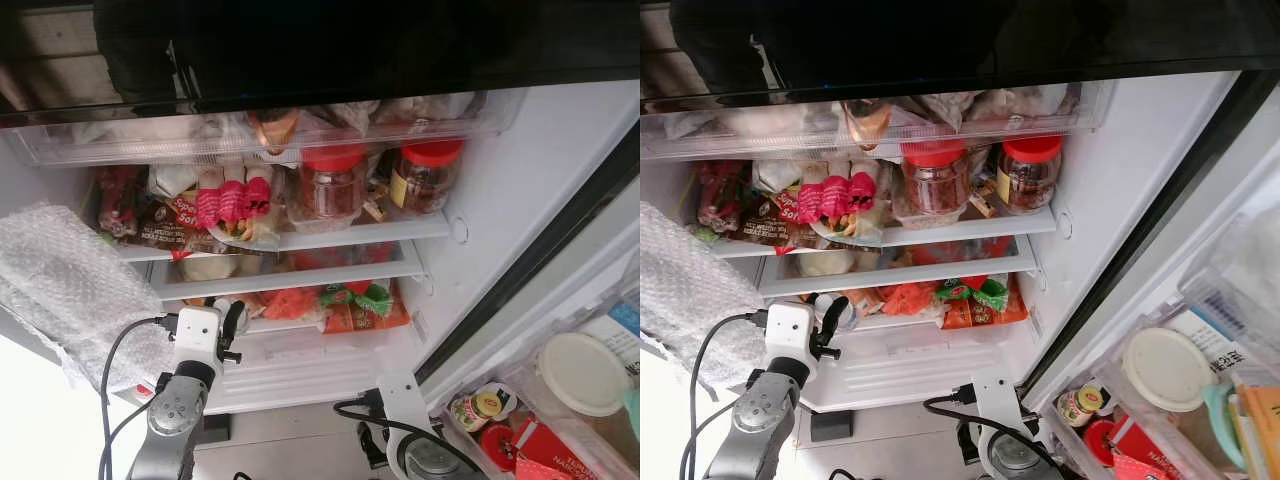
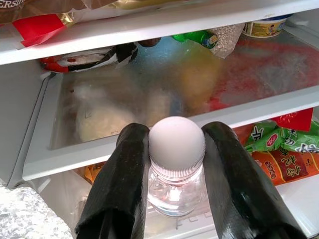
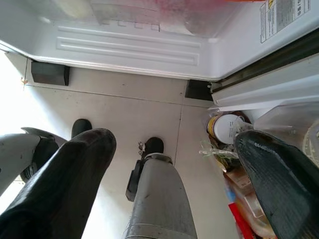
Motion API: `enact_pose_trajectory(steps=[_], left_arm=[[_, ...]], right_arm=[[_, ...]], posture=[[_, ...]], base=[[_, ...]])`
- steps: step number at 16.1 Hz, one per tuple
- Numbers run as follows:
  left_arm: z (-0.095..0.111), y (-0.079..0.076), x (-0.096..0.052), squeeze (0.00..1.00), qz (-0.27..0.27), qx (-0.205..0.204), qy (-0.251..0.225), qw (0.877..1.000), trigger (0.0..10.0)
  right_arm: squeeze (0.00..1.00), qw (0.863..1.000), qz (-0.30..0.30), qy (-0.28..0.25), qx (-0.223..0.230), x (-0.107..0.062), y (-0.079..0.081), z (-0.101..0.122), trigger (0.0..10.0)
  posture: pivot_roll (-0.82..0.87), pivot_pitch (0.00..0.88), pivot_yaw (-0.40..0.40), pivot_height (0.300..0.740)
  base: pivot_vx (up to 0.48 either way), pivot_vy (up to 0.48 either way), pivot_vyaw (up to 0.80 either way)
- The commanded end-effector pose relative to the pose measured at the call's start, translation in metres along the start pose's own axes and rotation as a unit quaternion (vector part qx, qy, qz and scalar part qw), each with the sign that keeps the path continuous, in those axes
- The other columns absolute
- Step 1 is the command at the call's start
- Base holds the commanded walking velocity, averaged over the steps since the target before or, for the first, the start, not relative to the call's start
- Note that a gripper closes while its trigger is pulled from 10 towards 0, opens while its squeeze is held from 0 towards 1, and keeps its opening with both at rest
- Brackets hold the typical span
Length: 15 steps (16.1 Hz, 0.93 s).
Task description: Restocking fridge
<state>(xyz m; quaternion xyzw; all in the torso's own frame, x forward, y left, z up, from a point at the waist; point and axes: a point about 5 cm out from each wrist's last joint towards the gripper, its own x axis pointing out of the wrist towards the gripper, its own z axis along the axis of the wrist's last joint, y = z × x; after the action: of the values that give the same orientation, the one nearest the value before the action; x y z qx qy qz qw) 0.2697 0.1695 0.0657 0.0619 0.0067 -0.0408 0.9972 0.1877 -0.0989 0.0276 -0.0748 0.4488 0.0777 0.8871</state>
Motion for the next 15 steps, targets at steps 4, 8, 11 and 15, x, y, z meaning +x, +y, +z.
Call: enact_pose_trajectory(steps=[4,8,11,15], left_arm=[[0.0024,-0.0007,-0.0021,0.0,0.004,-0.001,-0.002,1.0,10.0],[0.0024,-0.0013,-0.0021,0.0,0.004,-0.001,-0.002,1.0,10.0],[0.0026,-0.0016,-0.0021,0.0,0.004,-0.001,-0.002,1.0,10.0],[0.0035,-0.0013,-0.0006,0.0,0.004,-0.001,-0.004,1.0,10.0]], right_arm=[[0.0,1.0,-0.012,0.001,0.01,-0.0031,-0.0018,-0.0014,10.0],[0.0,1.0,-0.006,0.004,0.007,-0.003,-0.0017,-0.0019,10.0],[0.0,1.0,0.0,-0.01,0.011,-0.0026,-0.0011,-0.0011,10.0],[0.0,1.0,0.002,-0.007,0.009,-0.0025,-0.0009,-0.0016,10.0]], posture=[[-0.11,0.185,-0.014,0.701],[-0.11,0.183,-0.015,0.641],[-0.11,0.181,-0.015,0.627],[-0.11,0.181,-0.015,0.627]], base=[[0.0,0.0,0.0],[0.0,0.0,0.0],[0.0,0.0,0.0],[0.0,0.0,0.0]])
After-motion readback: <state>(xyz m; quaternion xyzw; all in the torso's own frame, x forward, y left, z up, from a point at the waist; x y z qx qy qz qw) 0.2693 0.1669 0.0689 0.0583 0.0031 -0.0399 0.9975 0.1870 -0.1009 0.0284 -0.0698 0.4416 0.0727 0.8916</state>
